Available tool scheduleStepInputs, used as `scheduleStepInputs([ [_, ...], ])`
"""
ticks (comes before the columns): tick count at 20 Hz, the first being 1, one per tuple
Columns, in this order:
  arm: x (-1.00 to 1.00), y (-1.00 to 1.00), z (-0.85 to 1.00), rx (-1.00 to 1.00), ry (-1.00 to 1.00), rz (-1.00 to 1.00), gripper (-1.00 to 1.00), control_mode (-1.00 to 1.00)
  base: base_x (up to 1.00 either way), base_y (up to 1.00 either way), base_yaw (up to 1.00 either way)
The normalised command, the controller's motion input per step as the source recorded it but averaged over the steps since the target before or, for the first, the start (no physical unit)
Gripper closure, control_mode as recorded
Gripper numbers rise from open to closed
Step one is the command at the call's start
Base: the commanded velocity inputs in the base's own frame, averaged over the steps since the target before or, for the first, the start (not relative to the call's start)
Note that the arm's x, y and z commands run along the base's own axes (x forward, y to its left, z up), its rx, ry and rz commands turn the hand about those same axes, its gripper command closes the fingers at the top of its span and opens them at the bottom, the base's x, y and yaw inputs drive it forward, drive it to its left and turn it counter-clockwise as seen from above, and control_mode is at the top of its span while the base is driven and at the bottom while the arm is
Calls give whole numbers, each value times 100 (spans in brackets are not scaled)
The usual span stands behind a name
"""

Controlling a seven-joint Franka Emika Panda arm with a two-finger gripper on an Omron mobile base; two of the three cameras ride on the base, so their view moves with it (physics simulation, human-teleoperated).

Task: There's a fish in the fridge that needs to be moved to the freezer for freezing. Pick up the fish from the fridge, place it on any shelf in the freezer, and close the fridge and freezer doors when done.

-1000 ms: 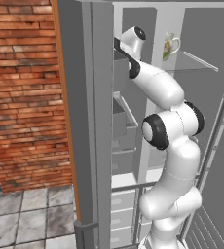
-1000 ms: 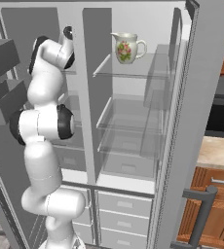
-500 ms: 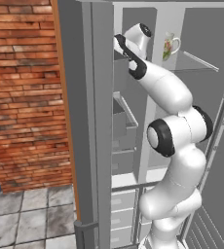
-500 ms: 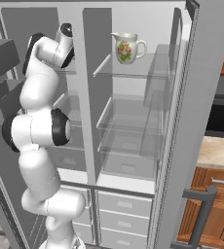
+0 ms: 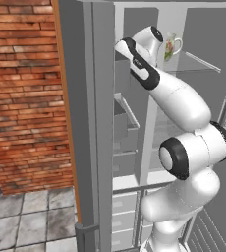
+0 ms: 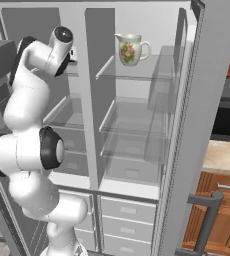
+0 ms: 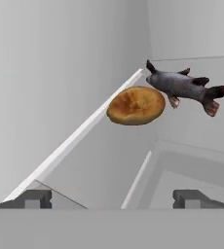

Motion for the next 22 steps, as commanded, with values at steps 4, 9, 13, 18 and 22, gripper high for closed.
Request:
scheduleStepInputs([
  [4,-72,-49,0,4,-5,-2,-100,-100,0,0,0],
  [9,-95,-95,0,0,-9,-14,-100,-100,0,0,0],
  [13,-67,-66,-2,-13,0,-19,-100,-100,0,0,0],
  [18,-49,-74,-7,-11,3,-16,-100,-100,0,0,0],
  [22,-27,-75,-1,-5,13,-20,-100,-100,0,0,0],
])
